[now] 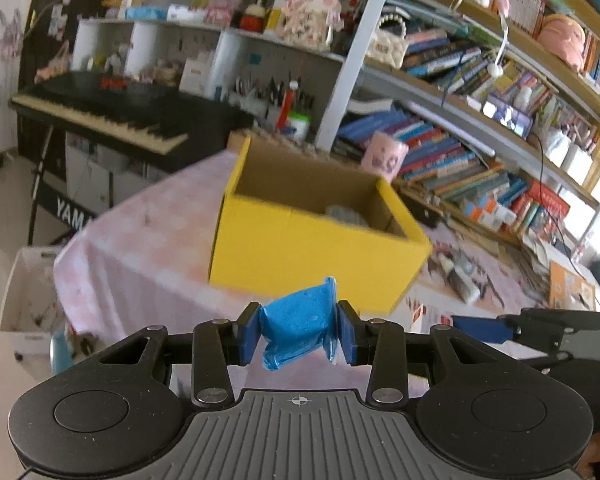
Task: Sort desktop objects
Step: 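Carry blue sponge and white box with both tools toward yellow box, then release white box into yellow box with right tool while left tool drops blue sponge in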
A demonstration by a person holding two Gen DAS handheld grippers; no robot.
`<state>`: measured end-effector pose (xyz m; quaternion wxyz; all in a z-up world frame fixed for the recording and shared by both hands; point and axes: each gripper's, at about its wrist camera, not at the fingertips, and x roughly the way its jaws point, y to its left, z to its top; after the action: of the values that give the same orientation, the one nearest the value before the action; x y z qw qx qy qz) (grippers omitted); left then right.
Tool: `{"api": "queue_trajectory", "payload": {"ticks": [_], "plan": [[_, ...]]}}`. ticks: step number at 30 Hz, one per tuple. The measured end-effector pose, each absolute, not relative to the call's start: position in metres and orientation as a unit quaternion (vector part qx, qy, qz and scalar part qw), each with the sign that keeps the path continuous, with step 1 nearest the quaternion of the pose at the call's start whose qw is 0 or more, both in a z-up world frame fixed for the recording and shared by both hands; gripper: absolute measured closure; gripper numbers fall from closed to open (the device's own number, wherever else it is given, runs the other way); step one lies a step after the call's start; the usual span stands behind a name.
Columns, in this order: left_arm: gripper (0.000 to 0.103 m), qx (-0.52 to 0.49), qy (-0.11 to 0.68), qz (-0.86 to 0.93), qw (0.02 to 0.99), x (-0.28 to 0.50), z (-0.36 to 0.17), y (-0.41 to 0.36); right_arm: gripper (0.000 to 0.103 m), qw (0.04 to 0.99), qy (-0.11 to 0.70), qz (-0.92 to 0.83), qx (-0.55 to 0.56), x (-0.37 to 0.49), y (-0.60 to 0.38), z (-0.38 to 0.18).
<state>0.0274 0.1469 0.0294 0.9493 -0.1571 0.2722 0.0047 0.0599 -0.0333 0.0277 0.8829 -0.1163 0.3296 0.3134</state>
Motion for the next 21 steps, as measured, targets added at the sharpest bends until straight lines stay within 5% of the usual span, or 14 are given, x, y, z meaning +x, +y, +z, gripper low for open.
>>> {"api": "queue_trajectory", "payload": {"ticks": [21], "plan": [[0.065,-0.087,0.239,0.061,0.965,0.171,0.051,0.137,0.045,0.892,0.271,0.347,-0.106,0.229,-0.028,0.068]]}}
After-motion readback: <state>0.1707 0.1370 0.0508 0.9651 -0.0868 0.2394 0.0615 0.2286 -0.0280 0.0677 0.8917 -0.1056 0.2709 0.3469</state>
